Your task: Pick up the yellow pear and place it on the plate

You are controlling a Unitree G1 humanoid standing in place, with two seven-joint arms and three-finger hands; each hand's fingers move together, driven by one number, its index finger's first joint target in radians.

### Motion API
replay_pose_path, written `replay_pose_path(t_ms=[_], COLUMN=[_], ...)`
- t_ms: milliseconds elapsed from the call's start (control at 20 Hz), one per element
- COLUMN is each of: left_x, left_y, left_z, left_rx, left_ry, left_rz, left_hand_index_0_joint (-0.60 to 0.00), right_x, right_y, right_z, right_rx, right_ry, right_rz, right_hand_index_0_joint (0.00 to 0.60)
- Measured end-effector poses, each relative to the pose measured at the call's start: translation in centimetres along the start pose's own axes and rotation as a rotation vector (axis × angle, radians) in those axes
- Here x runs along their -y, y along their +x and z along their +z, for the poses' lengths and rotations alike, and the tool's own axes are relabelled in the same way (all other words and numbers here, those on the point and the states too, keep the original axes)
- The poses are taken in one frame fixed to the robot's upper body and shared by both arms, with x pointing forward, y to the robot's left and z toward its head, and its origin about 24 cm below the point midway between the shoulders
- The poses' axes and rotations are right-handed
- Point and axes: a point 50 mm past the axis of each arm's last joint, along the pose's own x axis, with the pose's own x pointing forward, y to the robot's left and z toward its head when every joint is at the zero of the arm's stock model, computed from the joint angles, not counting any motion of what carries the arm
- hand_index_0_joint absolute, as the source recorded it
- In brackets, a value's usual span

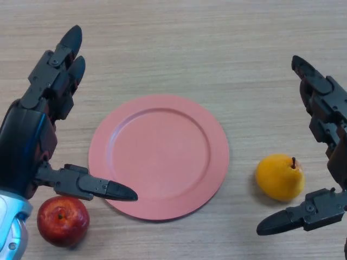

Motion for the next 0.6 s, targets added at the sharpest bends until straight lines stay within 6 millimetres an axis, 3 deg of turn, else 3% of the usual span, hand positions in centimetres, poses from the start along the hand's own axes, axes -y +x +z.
replay_pose_path(t_ms=[300,600], left_x=[-0.1,-0.1], left_y=[0.0,-0.1], left_z=[-0.6,-0.7], left_rx=[-0.024,-0.024], left_ry=[-0.005,-0.005], left_rz=[0.002,0.004], left_hand_index_0_joint=[0.0,0.0], right_x=[-0.1,0.6], right_y=[0.3,2.5], right_z=[-0.4,-3.7], right_rx=[-0.012,-0.058], right_ry=[0.006,0.007], right_rz=[0.006,0.01], right_hand_index_0_joint=[0.0,0.0])
